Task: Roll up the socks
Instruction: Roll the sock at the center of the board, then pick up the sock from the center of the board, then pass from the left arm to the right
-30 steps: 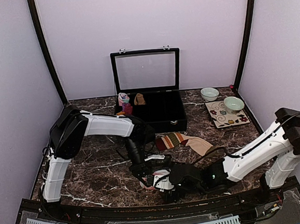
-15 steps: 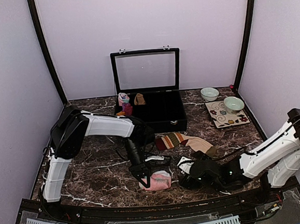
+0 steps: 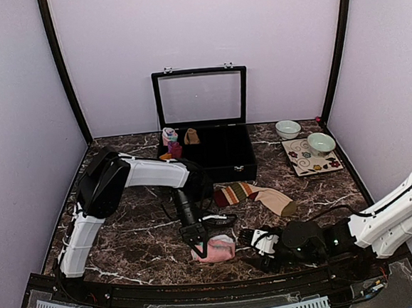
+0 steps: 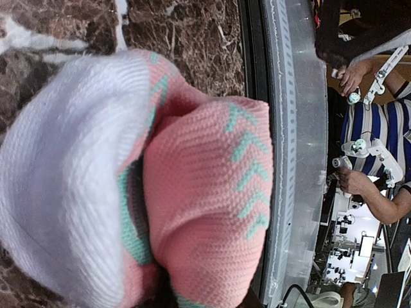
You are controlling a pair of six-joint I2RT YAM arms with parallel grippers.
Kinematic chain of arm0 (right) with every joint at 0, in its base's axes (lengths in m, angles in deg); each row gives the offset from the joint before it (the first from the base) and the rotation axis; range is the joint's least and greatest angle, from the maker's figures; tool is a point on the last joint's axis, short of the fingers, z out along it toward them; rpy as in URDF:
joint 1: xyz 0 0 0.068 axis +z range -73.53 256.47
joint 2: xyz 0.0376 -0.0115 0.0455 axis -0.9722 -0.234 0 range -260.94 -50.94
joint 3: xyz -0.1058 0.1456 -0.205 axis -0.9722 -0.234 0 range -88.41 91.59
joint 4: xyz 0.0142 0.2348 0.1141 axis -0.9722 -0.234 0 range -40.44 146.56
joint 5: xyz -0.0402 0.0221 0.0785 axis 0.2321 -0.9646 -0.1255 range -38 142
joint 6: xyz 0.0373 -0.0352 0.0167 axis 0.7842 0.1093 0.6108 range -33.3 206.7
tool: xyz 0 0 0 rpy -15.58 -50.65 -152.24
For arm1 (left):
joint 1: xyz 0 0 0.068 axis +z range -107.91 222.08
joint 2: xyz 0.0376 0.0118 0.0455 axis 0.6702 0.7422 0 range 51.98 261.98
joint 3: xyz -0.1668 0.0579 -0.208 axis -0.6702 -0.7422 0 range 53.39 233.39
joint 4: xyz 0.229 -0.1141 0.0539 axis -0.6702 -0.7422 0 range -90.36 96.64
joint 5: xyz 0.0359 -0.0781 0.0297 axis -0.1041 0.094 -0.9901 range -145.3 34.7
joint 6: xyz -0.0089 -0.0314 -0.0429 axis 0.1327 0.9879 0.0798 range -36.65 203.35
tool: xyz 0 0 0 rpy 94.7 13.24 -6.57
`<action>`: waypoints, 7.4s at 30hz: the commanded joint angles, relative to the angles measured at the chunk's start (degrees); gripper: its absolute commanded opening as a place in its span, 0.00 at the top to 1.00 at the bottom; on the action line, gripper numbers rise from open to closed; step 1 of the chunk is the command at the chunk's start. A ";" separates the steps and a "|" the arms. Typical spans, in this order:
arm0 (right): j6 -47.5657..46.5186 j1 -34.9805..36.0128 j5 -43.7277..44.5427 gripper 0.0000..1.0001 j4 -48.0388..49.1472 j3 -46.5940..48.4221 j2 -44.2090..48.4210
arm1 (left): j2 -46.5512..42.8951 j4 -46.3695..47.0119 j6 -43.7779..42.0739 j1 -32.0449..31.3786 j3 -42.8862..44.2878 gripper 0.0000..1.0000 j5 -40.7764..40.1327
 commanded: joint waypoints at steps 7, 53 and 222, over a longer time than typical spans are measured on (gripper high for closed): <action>-16.15 3.07 -4.16 0.36 6.24 6.60 -10.10 | 7.53 5.00 2.79 -0.07 -2.43 1.00 -15.72; -4.47 -3.01 -12.97 0.73 8.87 9.30 -37.33 | -20.38 15.68 6.58 5.69 -18.47 0.01 -29.22; 7.36 -20.41 -36.11 1.00 5.56 32.70 -8.59 | -45.66 22.92 21.00 14.62 -3.72 0.35 19.25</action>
